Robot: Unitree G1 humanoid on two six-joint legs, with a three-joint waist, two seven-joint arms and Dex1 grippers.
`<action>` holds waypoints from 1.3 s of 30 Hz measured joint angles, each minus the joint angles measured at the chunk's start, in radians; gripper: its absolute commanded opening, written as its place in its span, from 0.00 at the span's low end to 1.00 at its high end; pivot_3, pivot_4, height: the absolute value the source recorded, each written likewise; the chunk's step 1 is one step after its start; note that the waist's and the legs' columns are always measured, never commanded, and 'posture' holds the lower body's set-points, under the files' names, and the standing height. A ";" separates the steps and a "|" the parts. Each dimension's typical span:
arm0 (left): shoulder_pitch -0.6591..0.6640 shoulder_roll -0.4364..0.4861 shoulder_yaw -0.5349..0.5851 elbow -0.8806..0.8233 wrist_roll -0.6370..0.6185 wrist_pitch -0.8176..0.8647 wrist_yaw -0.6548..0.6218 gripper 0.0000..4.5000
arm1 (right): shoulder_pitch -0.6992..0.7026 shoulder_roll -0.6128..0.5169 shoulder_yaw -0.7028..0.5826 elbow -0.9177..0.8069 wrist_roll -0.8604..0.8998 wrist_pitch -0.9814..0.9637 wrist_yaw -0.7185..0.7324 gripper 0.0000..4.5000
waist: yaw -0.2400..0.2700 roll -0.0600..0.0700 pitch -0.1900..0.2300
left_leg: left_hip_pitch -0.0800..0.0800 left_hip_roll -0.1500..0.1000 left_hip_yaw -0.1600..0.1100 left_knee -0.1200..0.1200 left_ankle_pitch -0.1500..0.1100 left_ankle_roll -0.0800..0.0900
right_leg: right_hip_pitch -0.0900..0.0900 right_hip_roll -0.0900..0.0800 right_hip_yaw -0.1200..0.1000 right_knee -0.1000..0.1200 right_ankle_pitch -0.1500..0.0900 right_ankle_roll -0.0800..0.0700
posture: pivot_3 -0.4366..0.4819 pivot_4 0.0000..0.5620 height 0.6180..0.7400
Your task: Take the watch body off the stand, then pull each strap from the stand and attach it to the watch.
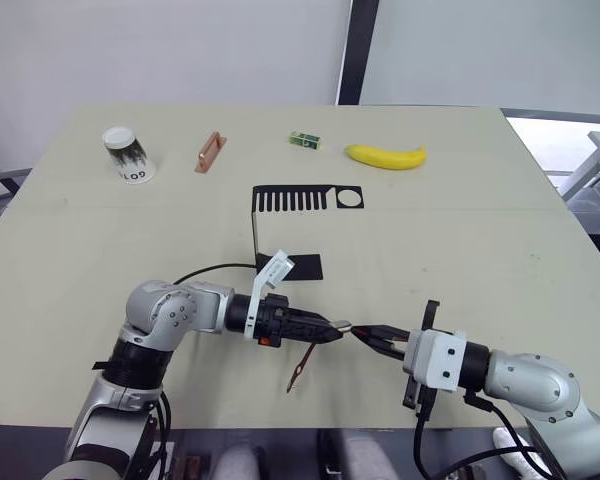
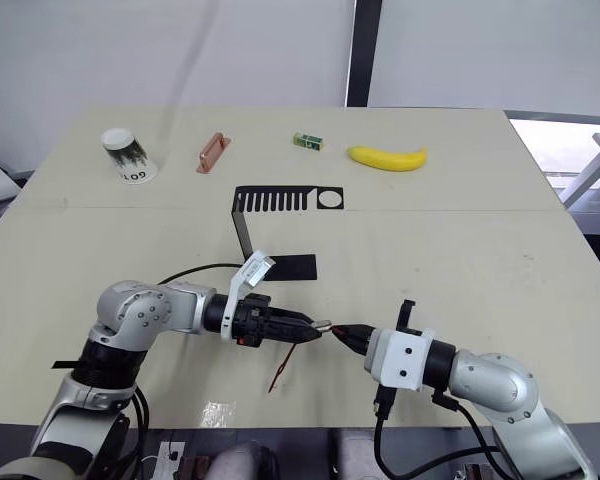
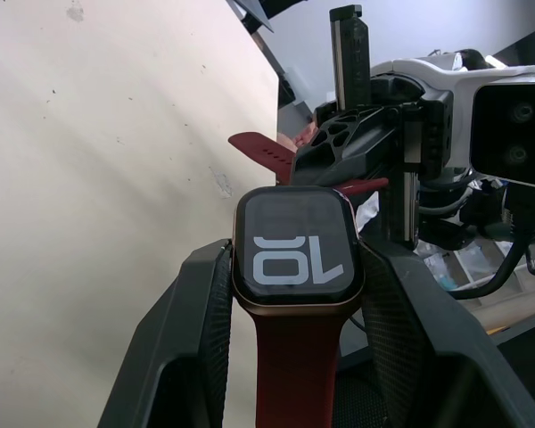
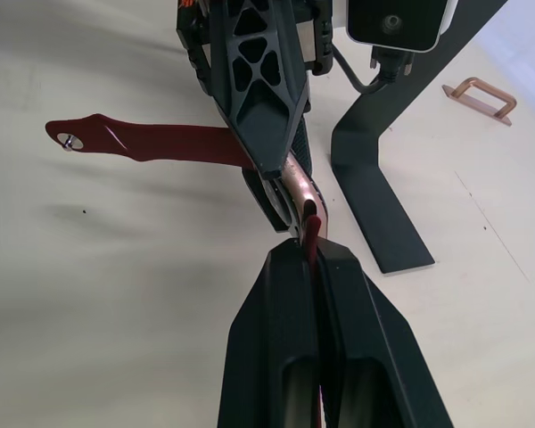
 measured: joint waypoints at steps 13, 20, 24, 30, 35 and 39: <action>-0.003 0.007 -0.023 -0.002 0.013 0.000 0.005 0.35 | 0.012 0.006 0.011 0.006 -0.039 -0.016 0.000 0.00 | 0.000 0.000 0.000 | 0.000 0.000 0.000 0.000 0.000 0.000 | 0.000 0.000 0.000 0.000 0.000 0.000 | 0.48 0.27 0.98; -0.008 0.007 -0.031 -0.016 0.032 -0.002 0.007 0.35 | 0.012 0.007 0.013 0.006 -0.054 -0.015 0.000 0.00 | 0.000 0.000 0.000 | 0.000 0.000 0.000 0.000 0.000 0.000 | 0.000 0.000 0.000 0.000 0.000 0.000 | 0.48 0.27 0.98; -0.008 0.007 -0.034 -0.034 0.045 -0.002 0.016 0.35 | 0.011 0.007 0.016 0.006 -0.062 -0.011 0.000 0.00 | 0.000 0.000 0.000 | 0.000 0.000 0.000 0.000 0.000 0.000 | 0.000 0.000 0.000 0.000 0.000 0.000 | 0.48 0.27 0.98; -0.008 -0.003 -0.038 -0.035 0.058 -0.002 0.028 0.35 | 0.007 0.007 0.022 0.006 -0.079 0.004 0.000 0.00 | 0.000 0.000 0.000 | 0.000 0.000 0.000 0.000 0.000 0.000 | 0.000 0.000 0.000 0.000 0.000 0.000 | 0.48 0.27 0.98; -0.008 -0.015 -0.040 -0.035 0.067 -0.002 0.036 0.35 | 0.005 0.007 0.023 0.006 -0.089 0.009 0.000 0.00 | 0.000 0.000 0.000 | 0.000 0.000 0.000 0.000 0.000 0.000 | 0.000 0.000 0.000 0.000 0.000 0.000 | 0.48 0.27 0.98; -0.008 -0.017 -0.041 -0.035 0.068 -0.002 0.037 0.35 | 0.002 0.007 0.027 0.006 -0.092 0.015 0.000 0.00 | 0.000 0.000 0.001 | 0.000 0.000 0.000 0.000 0.000 0.000 | 0.000 0.000 0.000 0.000 0.000 0.000 | 0.48 0.27 0.98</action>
